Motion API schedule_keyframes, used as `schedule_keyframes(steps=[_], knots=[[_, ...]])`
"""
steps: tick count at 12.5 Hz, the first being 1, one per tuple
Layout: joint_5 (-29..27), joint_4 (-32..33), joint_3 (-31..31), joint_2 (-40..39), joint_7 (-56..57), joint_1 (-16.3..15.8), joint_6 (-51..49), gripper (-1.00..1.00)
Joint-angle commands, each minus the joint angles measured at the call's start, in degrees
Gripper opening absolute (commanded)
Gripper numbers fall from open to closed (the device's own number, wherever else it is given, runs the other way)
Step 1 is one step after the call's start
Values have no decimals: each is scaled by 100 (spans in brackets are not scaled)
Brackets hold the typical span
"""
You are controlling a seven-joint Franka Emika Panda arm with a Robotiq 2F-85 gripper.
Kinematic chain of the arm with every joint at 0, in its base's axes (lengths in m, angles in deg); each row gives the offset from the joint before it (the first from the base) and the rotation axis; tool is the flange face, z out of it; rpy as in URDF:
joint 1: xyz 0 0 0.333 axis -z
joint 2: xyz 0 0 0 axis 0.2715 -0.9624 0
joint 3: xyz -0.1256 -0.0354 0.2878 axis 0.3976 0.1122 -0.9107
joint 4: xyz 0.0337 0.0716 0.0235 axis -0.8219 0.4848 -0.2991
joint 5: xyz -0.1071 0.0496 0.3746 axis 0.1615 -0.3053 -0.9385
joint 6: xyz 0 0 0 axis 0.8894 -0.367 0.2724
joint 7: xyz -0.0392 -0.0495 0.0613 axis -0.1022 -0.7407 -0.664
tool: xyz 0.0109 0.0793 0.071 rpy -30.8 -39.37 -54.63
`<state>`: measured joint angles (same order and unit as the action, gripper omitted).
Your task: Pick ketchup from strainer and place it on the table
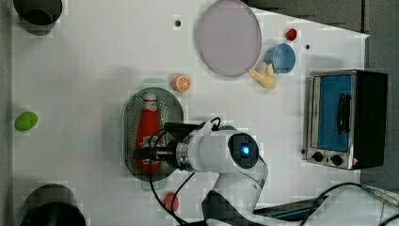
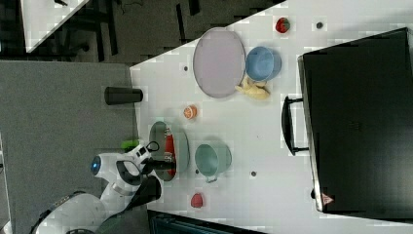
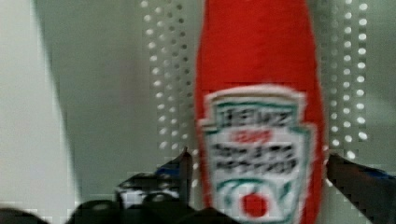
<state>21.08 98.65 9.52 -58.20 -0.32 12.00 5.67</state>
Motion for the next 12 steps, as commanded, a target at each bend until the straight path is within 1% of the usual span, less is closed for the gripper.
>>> schedule_keyframes(steps=[1, 2, 3, 5, 8, 10, 12], knots=[[57, -103, -9, -48, -340, -148, 146, 69], [57, -110, -10, -38, -340, -162, 150, 43], [56, -112, -15, -17, -341, -159, 152, 22], [56, -112, -58, 161, -340, -149, 74, 21], [-22, -141, -269, 804, -340, -33, -433, 21], [-319, -288, -419, 1361, -340, 83, -1124, 21], [-774, -582, -436, 1847, -276, 194, -1731, 21]])
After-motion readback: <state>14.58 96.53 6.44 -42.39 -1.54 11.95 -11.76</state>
